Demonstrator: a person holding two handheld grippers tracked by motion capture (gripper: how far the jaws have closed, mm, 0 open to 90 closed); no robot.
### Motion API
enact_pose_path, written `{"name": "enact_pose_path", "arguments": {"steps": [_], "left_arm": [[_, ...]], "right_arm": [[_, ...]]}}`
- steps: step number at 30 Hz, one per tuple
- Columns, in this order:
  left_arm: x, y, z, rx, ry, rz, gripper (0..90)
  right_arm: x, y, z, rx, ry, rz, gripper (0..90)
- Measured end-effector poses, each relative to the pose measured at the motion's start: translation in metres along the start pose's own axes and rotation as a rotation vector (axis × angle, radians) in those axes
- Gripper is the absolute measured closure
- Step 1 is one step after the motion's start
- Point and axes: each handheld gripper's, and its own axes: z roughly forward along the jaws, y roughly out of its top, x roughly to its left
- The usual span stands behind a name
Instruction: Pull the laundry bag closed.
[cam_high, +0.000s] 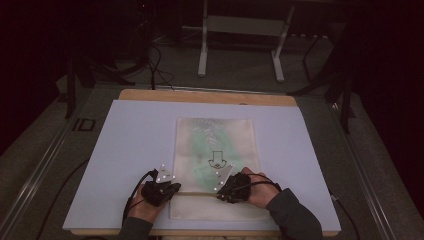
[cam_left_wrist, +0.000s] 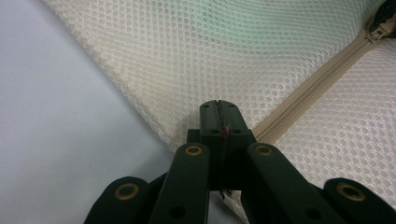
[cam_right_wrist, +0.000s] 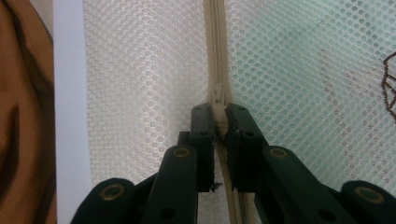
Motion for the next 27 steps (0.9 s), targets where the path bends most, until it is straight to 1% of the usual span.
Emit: {"name": "enact_pose_path", "arguments": {"steps": [3, 4, 10, 12, 15, 18, 21, 22, 23, 25, 26, 27], "left_arm": [[0.000, 0.000, 0.000, -0.001, -0.002, -0.004, 89.5], [0.000, 0.000, 0.000, -0.002, -0.001, -0.004, 89.5], [0.000, 0.000, 0.000, 0.000, 0.000, -0.001, 89.5], [0.000, 0.000, 0.000, -0.002, 0.000, -0.001, 89.5], [0.000, 0.000, 0.000, -0.001, 0.000, 0.000, 89.5], [0.000, 0.000, 0.000, 0.000, 0.000, 0.000, 89.5], [0.000, 0.000, 0.000, 0.000, 0.001, 0.000, 89.5], [0.000, 0.000, 0.000, 0.001, 0.001, 0.000, 89.5], [0.000, 0.000, 0.000, 0.001, 0.002, 0.001, 89.5], [0.000, 0.000, 0.000, 0.001, 0.002, 0.002, 89.5], [0.000, 0.000, 0.000, 0.001, 0.001, 0.001, 89.5], [0.000, 0.000, 0.000, 0.001, 0.001, 0.000, 89.5]], "right_arm": [[0.000, -0.001, -0.001, 0.008, -0.003, 0.003, 82.3], [-0.001, -0.002, -0.001, -0.002, 0.001, 0.006, 82.3], [-0.001, -0.005, -0.003, 0.003, -0.001, 0.008, 82.3], [-0.001, -0.006, -0.003, -0.003, 0.000, 0.012, 82.3], [-0.001, -0.007, -0.004, 0.006, -0.003, 0.012, 82.3], [-0.001, -0.010, -0.006, -0.002, 0.000, 0.024, 82.3], [-0.002, -0.012, -0.007, -0.007, 0.000, 0.021, 82.3], [-0.002, -0.013, -0.007, 0.006, -0.005, 0.023, 82.3], [-0.002, -0.013, -0.008, 0.000, 0.000, 0.025, 82.3], [-0.002, -0.015, -0.008, 0.010, -0.004, 0.022, 82.3], [-0.002, -0.016, -0.009, 0.001, 0.000, 0.026, 82.3], [-0.002, -0.016, -0.009, 0.005, -0.004, 0.029, 82.3]]}}
